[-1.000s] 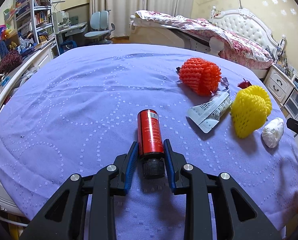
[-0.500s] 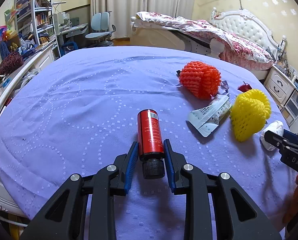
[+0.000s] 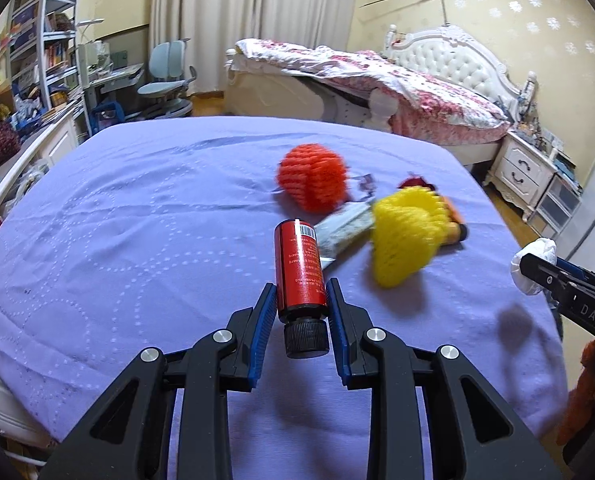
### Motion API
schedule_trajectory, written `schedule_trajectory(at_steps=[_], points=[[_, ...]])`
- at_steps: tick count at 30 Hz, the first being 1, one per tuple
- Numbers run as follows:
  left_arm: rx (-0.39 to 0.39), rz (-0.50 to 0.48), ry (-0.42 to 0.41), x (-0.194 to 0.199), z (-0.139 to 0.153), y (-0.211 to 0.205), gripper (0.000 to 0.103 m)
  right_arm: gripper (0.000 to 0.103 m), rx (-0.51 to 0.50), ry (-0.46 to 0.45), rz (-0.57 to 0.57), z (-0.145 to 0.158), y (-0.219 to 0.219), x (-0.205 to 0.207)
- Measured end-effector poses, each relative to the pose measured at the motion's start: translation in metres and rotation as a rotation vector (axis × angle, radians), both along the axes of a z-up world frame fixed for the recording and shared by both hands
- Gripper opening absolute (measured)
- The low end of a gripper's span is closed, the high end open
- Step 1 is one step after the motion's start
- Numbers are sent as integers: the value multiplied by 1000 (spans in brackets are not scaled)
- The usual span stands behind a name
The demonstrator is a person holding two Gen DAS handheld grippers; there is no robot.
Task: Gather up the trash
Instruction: 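Grasp the red spray can with the left gripper while the right gripper grasps the white cloth roll, then carry both items over the bin and open both grippers to drop them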
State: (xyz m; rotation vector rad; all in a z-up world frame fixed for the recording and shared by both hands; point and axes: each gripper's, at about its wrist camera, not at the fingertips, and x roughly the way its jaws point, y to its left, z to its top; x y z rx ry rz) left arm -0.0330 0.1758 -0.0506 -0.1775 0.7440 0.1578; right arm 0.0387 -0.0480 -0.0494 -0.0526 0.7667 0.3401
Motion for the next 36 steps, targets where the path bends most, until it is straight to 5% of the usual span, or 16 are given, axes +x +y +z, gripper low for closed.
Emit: schedule_trajectory(at_steps=[12, 22, 36], points=[[18, -240, -56, 31, 19, -111, 29, 58, 2, -85, -231, 20, -108, 0], [44, -431, -65, 70, 19, -213, 29, 58, -8, -71, -366, 1, -180, 20], [78, -524, -12, 123, -4, -298, 29, 59, 15, -23, -448, -27, -239, 41]])
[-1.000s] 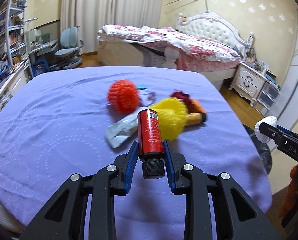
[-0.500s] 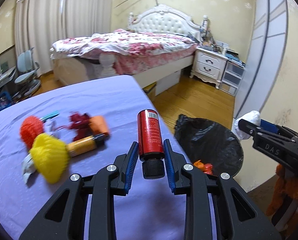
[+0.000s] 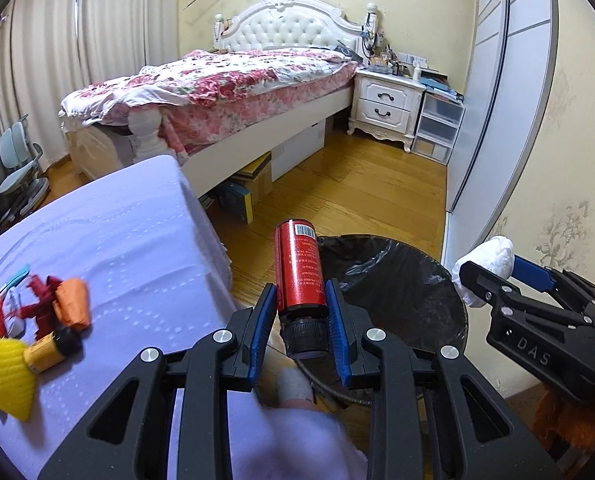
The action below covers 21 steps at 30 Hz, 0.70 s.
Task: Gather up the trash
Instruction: 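Carry both items over the bin and open both grippers to drop them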
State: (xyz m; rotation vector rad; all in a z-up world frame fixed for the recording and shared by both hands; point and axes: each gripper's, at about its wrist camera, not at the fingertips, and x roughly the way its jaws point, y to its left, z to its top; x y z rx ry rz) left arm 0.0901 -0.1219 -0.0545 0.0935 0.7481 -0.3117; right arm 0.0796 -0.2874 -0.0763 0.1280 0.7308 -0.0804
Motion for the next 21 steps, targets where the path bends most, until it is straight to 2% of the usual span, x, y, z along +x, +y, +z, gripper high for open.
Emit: schedule_trajectory(at_steps=[8, 18, 21], points=[[36, -26, 23, 20, -13, -27, 29, 59, 20, 15, -23, -11, -15, 14], [57, -24, 48, 33, -19, -39, 29, 60, 11, 29, -38, -19, -23, 25], [56, -24, 49, 34, -18, -40, 35, 69, 11, 26, -52, -20, -26, 27]])
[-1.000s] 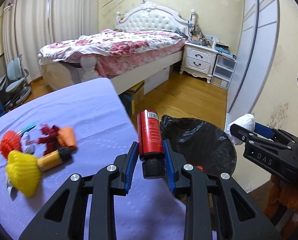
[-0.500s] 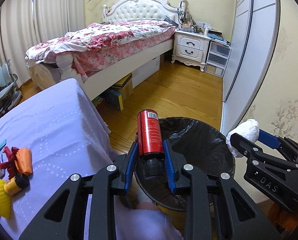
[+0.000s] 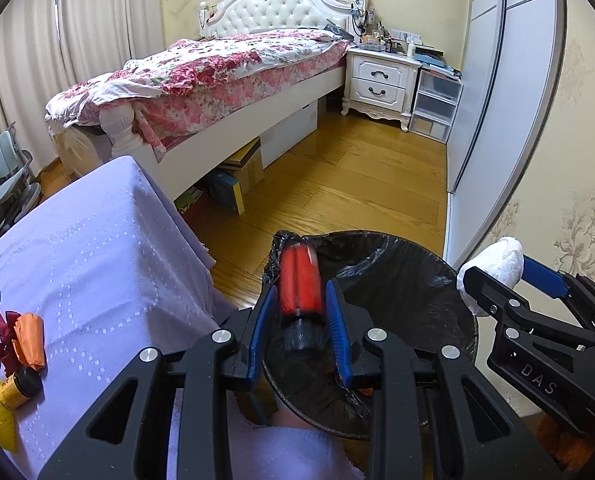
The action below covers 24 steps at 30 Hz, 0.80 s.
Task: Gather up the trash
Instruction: 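Carry both items over the bin and open both grippers to drop them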
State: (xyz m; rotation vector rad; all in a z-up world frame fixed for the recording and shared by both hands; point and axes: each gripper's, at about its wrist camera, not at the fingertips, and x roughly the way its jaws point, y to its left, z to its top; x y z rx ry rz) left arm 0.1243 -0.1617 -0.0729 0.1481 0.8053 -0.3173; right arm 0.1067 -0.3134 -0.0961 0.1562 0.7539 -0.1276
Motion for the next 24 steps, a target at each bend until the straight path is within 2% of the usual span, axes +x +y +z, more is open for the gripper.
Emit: schedule_trajectory(at_steps=[2, 4, 8, 16, 24], points=[[-3, 5, -6, 2, 1, 0, 52, 69, 0, -7, -7, 1, -2, 0], [-10, 18, -16, 2, 3, 3, 63, 71, -7, -6, -11, 1, -3, 0], [-18, 47, -32, 3, 9, 10, 75, 73, -12, -11, -28, 3, -6, -3], [1, 99, -67, -5, 19, 29, 79, 77, -2, -16, -46, 9, -2, -11], [13, 146, -93, -28, 29, 60, 79, 78, 5, -36, -4, 20, 21, -24]])
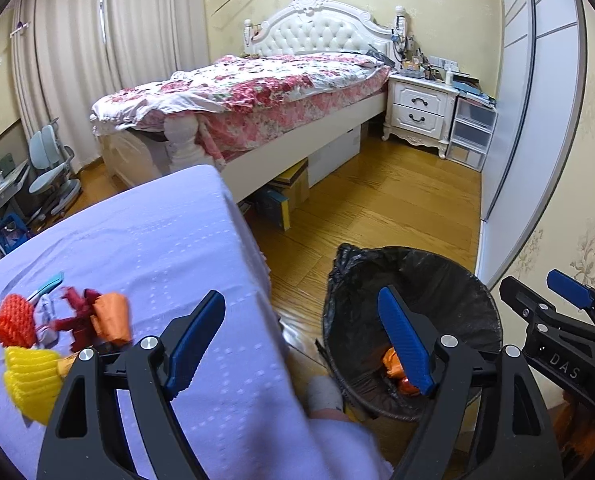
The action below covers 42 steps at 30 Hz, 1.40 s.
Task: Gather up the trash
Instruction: 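Carry both items over the bin and open both grippers to drop them, then move both tools back over the table toward the yellow mesh net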
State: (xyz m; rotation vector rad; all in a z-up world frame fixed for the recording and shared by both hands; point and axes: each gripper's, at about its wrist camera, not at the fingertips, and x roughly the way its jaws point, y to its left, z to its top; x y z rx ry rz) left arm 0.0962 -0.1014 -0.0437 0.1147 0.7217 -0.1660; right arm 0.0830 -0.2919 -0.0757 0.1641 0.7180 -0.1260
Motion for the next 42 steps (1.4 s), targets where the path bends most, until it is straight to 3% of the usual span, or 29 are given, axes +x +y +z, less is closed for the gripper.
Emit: schedule_trajectory(at_steps=[7, 25, 35, 42], points=[[-3, 94, 0, -22, 4, 49, 79, 78, 18, 7, 74, 4, 41, -11], [0, 340, 18, -98, -9, 195, 79, 78, 4, 53, 420, 8, 197, -33], [10, 504, 25, -112, -19, 273, 79, 78, -50, 52, 600, 4, 289, -44], [24, 588, 14, -116, -21, 314, 79, 78, -45, 43, 670, 7, 332, -45]])
